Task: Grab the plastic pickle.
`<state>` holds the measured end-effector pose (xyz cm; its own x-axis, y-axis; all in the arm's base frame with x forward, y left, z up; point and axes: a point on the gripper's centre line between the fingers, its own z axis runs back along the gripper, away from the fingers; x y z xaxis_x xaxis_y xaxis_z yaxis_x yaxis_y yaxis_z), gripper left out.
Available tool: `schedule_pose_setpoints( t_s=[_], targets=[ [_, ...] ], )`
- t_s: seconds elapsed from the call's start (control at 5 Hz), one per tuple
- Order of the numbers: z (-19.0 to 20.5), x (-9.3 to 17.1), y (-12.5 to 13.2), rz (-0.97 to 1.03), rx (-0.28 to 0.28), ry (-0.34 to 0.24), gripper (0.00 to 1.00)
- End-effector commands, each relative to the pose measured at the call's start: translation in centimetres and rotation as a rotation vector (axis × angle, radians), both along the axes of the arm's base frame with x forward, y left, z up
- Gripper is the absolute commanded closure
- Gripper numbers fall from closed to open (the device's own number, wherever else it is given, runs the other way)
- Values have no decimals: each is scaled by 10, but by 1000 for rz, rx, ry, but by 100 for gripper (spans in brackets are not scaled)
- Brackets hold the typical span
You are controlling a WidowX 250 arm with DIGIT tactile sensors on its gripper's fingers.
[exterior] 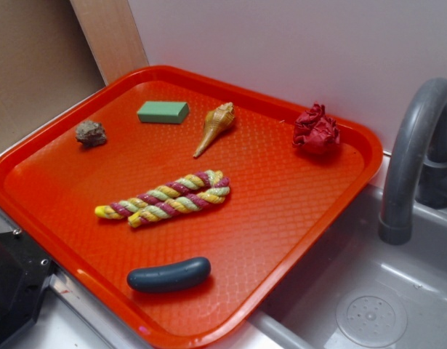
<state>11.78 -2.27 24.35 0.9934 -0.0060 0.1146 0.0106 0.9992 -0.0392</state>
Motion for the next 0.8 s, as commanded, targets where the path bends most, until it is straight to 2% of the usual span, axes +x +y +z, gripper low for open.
schedule_pose_setpoints(
  t_s=[0.0, 0.2, 0.4, 0.6],
  targets=[
    [0, 0, 0, 0, 0, 0, 0],
    [-5, 13, -30, -123, -9, -29, 0],
    [-17, 22, -58, -264, -33, -30, 0],
    [-38, 29, -83, -369, -27, -37, 0]
  ],
)
